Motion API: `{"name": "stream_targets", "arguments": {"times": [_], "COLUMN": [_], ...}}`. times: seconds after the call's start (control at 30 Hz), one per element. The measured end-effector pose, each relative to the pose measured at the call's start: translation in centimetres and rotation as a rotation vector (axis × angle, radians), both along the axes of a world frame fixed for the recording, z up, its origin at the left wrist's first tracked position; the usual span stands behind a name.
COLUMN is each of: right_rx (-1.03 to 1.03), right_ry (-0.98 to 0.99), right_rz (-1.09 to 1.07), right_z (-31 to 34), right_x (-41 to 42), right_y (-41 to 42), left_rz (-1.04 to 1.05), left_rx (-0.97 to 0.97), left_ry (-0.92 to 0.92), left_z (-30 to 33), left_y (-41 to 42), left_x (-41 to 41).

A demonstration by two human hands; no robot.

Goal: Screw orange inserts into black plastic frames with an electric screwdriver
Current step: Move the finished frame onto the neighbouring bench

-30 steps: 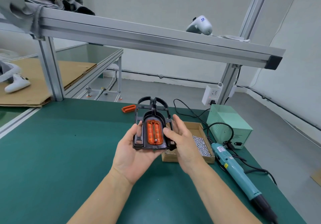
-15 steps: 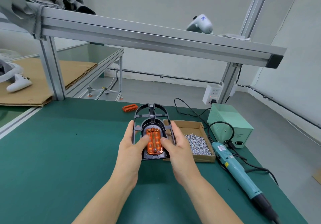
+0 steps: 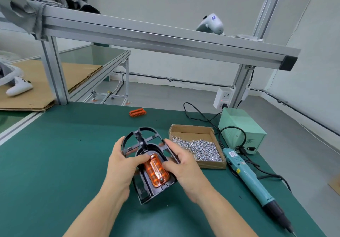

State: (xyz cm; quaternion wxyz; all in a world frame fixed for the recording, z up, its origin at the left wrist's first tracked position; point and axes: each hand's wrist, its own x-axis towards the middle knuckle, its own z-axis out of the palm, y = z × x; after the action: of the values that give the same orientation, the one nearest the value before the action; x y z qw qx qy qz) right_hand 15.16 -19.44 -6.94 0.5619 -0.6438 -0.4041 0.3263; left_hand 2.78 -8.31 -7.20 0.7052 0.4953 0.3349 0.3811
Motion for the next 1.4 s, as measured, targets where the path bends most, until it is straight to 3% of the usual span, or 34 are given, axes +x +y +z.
{"name": "stream_targets", "arguments": {"times": [0.6,0.77,0.9,1.13,1.4], "right_rx": [-0.235,-0.294,-0.277,-0.189,-0.151], "right_ry": [-0.371,-0.292,-0.271,-0.105,-0.212], "right_rz": [0.037,0.094,0.042,-0.151,-0.083], "right_z": [1.0,1.0,0.8,-0.1,0.5], "right_x": [-1.8,-1.1,-1.4,-4.2,-7.0], "right_y": [0.3,-0.6,-0.5,1.4,3.8], "left_rz": [0.127,0.036,0.107,0.132,0.162], "left_rx": [-0.132,-0.216,-0.219,-0.064,0.004], "left_ry": [0.04,0.079,0.003,-0.023,0.047], "left_z": [-1.5,-1.8,-1.7,-2.1,-1.2], "left_y": [-0.4,-0.8,-1.1,-1.6,-0.6], "left_x": [-2.1,-2.3,-2.3,-2.7,-5.2]}}
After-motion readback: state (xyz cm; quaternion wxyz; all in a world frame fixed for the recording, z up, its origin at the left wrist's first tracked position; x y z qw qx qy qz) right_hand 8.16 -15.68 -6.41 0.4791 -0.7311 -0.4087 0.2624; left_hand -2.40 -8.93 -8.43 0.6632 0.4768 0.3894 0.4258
